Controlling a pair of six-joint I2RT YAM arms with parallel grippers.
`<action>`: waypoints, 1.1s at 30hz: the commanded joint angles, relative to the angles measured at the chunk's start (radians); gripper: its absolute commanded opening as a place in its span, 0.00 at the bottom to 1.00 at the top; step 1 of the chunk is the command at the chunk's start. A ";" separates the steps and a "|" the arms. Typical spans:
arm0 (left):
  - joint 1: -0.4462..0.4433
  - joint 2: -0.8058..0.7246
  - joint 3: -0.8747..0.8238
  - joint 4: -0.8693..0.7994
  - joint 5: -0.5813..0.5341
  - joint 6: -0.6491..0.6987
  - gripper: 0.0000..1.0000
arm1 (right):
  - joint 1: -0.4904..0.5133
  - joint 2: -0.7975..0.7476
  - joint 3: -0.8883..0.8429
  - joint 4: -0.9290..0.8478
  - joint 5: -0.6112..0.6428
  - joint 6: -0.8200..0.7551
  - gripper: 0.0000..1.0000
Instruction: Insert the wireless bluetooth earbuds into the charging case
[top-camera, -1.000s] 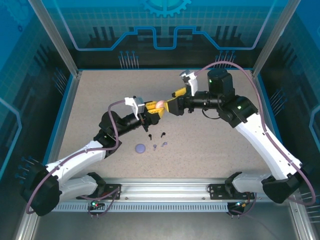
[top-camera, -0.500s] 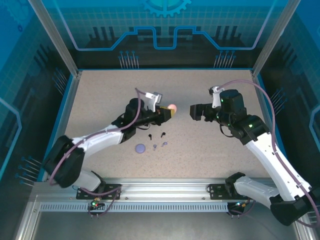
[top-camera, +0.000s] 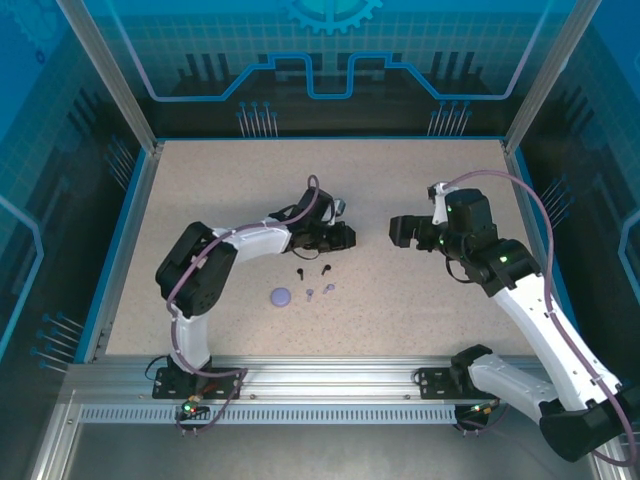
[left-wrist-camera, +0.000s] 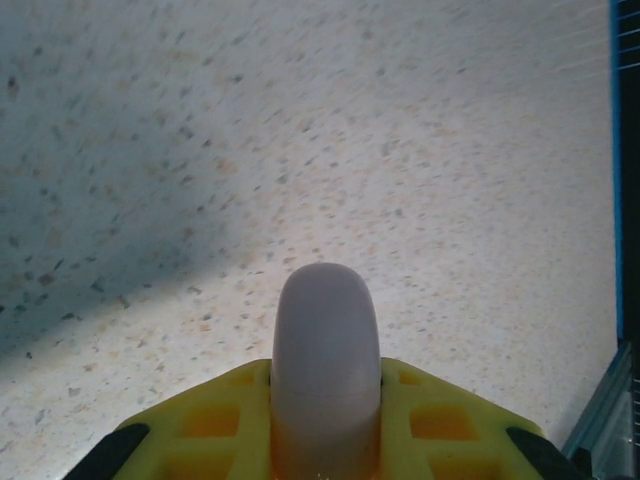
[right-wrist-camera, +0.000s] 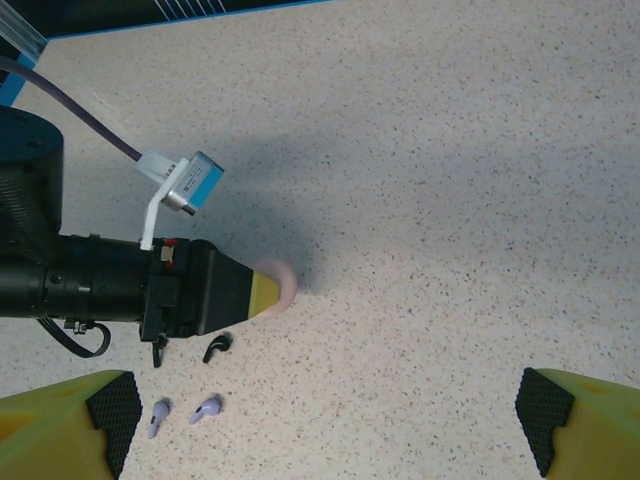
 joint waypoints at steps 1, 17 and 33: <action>-0.009 0.040 0.052 -0.046 0.026 -0.051 0.00 | -0.023 -0.004 -0.010 -0.004 -0.020 0.001 1.00; -0.021 0.098 0.057 -0.069 -0.025 -0.057 0.30 | -0.044 0.027 0.002 -0.014 -0.061 -0.030 1.00; -0.018 -0.055 0.008 -0.141 -0.141 0.016 0.50 | -0.042 0.094 0.056 -0.136 -0.077 -0.102 1.00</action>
